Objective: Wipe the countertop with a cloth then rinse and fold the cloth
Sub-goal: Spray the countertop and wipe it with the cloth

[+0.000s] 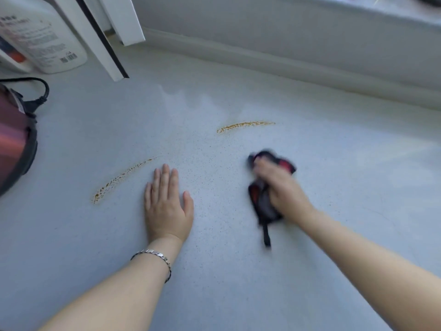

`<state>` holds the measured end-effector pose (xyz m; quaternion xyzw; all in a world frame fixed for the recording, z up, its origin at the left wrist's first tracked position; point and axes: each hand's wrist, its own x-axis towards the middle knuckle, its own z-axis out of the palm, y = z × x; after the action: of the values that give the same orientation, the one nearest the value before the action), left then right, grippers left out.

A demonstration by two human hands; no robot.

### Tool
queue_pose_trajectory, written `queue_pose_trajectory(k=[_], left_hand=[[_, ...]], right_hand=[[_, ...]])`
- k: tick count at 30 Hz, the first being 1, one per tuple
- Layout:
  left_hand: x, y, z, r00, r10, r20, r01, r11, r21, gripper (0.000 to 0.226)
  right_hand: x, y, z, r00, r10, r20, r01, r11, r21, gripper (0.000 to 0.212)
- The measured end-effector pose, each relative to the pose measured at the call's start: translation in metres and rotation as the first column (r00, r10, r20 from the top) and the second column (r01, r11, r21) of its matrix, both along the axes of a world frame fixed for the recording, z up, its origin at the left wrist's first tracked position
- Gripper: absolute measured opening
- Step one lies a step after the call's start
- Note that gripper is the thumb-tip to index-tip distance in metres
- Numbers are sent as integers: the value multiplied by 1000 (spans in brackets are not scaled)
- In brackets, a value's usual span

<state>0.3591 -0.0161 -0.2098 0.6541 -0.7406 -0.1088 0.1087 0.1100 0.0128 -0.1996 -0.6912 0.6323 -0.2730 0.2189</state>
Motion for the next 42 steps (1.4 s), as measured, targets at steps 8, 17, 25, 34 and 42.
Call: queue_pose_trajectory(k=[8,17,25,34,42], left_hand=[[0,0,-1,1000,-10,18,10,1000,-14,56],[0,0,-1,1000,-13,23,13,1000,8,58],[-27,0,8,998,-58,26,58,998,4,55],[-51,-13,-3,993,-111,-30,111,994,-23,53],[-52,-15,-5,993,-106,-51,105,994,-29,53]], right_hand=[[90,25,-13,989,-97,-113,92,995,-48,31],[-19,1,-9,989,17,-147,-5,997,81,42],[-26,3,1,829,-549,-104,559,817,139,41],[-33,19,2,881,-232,-412,322,932,165,63],[-27,-129,0,907,-384,-172,410,899,154,52]])
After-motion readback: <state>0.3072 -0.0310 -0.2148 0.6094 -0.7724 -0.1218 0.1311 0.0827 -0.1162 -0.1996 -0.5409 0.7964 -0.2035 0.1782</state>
